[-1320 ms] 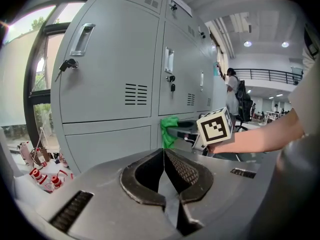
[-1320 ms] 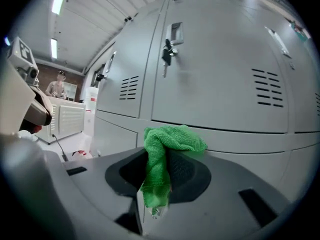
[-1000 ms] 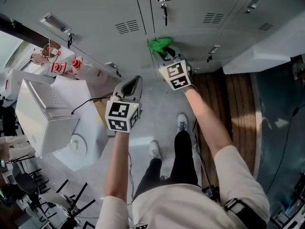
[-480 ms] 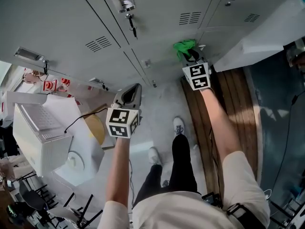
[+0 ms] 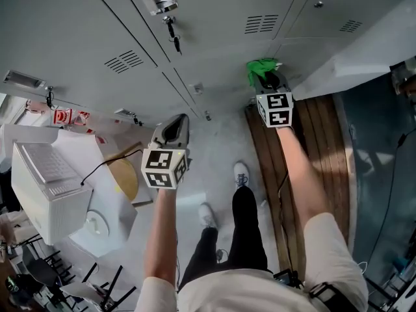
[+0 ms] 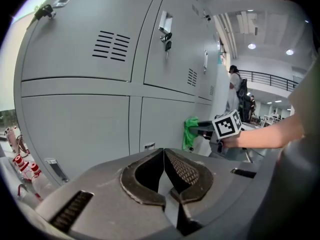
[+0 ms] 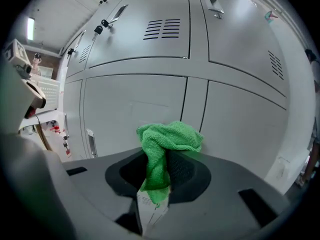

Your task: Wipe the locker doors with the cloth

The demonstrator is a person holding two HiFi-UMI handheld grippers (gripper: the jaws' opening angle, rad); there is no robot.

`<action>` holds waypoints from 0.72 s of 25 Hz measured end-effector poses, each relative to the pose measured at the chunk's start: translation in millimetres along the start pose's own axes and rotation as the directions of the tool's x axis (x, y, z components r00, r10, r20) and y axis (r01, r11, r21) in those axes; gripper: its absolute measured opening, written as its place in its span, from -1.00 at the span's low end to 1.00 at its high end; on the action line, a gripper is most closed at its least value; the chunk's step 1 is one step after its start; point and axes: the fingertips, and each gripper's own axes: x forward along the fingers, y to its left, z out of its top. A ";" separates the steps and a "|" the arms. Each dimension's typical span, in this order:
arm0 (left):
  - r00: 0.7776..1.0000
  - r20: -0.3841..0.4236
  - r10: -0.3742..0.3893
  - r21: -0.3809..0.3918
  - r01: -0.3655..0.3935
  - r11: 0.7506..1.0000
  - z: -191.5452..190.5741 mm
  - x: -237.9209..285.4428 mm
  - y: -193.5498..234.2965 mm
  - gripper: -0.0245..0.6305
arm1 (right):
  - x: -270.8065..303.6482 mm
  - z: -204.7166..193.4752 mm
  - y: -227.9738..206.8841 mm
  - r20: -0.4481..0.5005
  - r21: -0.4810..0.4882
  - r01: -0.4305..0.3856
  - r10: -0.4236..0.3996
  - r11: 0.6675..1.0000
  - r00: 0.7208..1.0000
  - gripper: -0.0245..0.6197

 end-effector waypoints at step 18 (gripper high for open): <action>0.995 -0.054 0.086 -0.017 -0.087 0.996 -49.9 -44.9 33.9 -0.87 | 34.1 15.8 199.7 -0.020 -0.062 -0.306 0.305 0.950 0.952 -0.66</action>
